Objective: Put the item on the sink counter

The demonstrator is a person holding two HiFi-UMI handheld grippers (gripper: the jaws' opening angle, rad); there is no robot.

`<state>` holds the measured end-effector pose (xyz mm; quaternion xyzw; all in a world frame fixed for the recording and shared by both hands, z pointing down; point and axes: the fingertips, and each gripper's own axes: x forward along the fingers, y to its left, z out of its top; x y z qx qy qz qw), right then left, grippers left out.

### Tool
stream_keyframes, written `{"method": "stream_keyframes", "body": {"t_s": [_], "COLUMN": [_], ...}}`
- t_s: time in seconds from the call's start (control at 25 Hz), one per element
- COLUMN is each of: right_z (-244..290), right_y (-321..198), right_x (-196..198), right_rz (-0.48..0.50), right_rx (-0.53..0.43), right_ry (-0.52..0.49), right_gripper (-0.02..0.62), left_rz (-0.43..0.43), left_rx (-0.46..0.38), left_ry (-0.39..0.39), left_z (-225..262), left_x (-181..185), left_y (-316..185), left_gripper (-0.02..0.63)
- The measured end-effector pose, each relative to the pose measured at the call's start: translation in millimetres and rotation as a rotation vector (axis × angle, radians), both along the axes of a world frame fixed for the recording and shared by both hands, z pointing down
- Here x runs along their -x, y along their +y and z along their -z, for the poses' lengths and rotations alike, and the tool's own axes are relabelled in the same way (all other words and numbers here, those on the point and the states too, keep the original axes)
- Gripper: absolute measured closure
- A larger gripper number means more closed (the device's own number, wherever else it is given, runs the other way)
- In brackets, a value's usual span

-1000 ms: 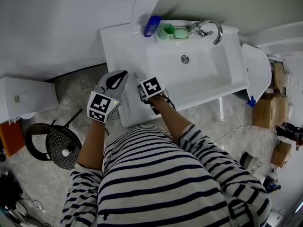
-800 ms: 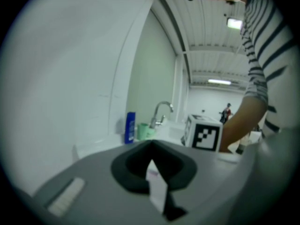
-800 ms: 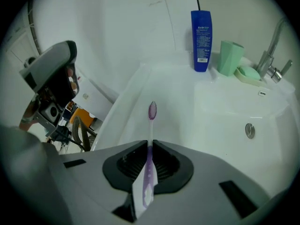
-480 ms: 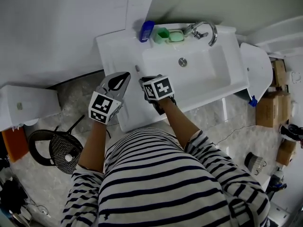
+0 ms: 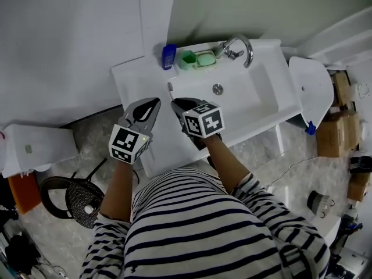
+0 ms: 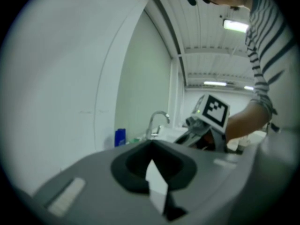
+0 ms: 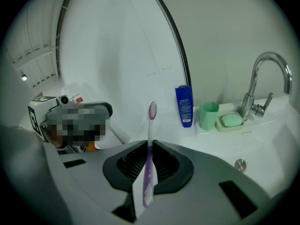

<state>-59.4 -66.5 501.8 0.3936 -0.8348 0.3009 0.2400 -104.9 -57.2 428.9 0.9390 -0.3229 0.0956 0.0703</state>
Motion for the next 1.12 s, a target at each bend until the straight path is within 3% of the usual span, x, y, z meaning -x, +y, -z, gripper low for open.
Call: {"method": "stream_keyframes", "body": {"t_s": [1.12], "right_z": [134.9], "right_y": [-92.8], "right_x": [-121.1], "right_rz": [-0.059], "right_rx": [-0.552], "right_ry": [-0.325], "right_gripper": [0.558], "left_rz": [0.002], "left_rx": [-0.04], "left_ry": [0.015], "left_z": [34.4], "left_x": [-106.4], "left_y": [-59.8], "left_gripper": [0.6]}}
